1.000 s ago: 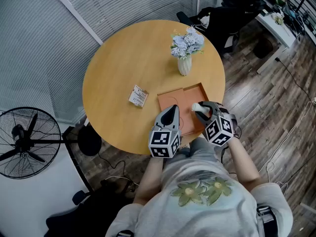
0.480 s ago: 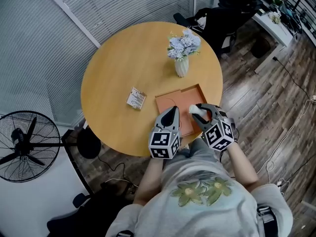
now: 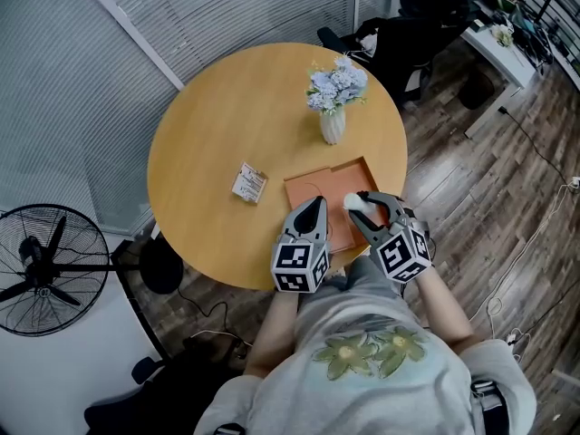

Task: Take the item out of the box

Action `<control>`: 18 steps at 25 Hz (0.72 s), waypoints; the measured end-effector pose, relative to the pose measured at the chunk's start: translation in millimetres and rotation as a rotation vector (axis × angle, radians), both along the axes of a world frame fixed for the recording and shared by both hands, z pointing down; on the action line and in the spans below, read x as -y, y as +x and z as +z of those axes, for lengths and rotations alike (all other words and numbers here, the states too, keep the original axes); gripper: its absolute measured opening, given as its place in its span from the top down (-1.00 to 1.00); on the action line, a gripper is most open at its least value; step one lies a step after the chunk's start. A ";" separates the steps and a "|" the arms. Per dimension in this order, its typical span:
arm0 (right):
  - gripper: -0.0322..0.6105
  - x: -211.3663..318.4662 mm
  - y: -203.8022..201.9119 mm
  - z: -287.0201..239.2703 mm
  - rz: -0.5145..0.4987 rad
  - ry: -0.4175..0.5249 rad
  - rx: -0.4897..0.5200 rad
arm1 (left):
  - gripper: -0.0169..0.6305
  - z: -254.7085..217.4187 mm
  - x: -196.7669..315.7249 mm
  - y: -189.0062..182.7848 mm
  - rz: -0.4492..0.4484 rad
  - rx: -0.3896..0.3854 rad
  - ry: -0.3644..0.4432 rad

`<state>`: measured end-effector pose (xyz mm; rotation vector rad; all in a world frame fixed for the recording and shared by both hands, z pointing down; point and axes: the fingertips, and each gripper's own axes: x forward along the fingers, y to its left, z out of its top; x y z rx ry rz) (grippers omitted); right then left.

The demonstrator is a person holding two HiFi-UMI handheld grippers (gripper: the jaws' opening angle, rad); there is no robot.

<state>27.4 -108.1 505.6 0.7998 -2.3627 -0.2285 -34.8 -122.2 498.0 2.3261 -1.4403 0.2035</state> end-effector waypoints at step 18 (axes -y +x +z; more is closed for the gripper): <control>0.47 -1.0 8.5 -53.6 0.087 -0.077 0.427 | 0.94 -12.8 -6.7 2.9 0.007 -0.012 0.022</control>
